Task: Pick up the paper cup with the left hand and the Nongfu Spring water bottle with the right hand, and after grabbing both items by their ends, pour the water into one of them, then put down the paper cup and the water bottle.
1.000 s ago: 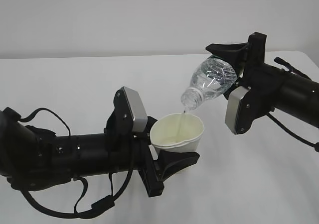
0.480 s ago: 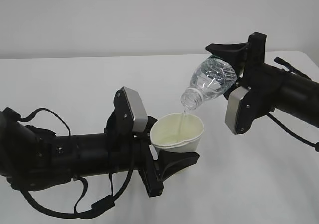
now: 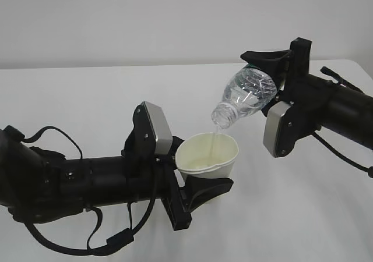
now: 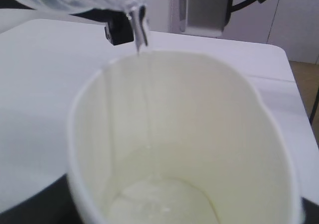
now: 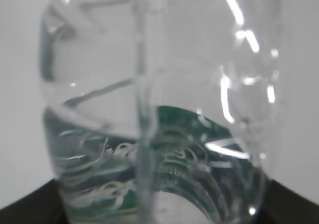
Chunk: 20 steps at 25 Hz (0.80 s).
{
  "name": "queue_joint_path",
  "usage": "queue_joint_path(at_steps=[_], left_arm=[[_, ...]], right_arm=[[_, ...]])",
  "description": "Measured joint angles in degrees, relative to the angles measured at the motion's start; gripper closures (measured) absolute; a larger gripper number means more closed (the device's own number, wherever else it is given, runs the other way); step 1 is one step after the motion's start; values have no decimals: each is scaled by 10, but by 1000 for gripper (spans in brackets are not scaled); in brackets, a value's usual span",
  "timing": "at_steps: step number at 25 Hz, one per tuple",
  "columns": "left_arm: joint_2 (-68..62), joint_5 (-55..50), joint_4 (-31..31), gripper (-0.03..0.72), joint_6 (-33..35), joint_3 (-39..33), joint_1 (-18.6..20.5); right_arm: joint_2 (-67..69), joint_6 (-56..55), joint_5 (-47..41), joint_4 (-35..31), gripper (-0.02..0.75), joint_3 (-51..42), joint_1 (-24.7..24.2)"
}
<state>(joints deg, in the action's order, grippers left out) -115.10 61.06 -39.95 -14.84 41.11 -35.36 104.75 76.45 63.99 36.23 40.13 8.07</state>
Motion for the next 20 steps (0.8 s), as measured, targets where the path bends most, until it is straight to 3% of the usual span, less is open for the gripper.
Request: queue_joint_path(at_steps=[20], left_arm=[[0, 0, 0, 232, 0, 0, 0]], right_arm=[[0, 9, 1, 0, 274, 1, 0]])
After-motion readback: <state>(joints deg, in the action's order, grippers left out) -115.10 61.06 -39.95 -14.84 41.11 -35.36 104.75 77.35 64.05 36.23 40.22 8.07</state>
